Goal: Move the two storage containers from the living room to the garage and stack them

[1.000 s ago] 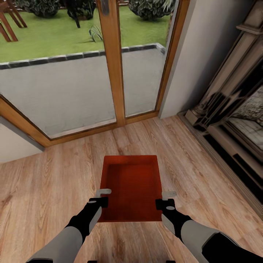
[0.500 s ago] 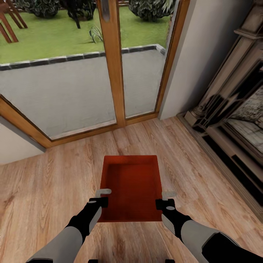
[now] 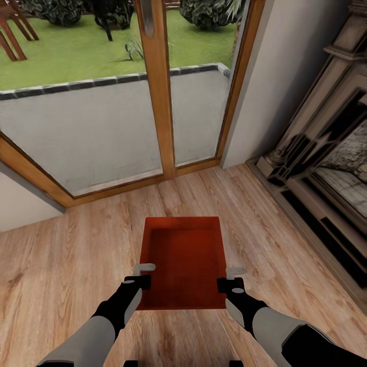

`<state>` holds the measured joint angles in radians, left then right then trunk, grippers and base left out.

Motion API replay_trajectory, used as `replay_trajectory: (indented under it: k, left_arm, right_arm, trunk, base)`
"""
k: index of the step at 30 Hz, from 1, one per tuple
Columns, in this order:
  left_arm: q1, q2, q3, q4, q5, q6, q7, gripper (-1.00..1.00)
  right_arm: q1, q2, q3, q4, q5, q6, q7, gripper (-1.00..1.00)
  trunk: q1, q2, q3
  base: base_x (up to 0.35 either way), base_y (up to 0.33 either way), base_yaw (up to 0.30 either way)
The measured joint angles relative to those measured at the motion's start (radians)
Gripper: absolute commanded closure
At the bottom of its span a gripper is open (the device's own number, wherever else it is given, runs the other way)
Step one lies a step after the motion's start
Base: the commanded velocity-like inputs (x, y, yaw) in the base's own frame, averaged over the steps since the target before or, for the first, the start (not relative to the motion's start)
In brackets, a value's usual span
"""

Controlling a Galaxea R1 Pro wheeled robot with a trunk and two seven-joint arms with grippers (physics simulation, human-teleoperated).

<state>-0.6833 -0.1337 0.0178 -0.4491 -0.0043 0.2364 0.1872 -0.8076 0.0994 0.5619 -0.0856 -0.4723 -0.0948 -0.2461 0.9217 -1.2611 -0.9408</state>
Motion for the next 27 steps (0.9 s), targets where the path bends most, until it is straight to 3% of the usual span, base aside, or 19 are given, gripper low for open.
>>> replay_trajectory:
  k: [27]
  left_arm:
    - [0.0, 0.0, 0.002, 0.0, 0.002, 0.0, 0.0, 1.0]
  right_arm:
    - [0.0, -0.003, 0.005, -0.01, -0.001, 0.009, -0.002, 1.0]
  trunk:
    - [-0.104, 0.189, 0.085]
  base:
    - [0.0, 0.0, 0.0]
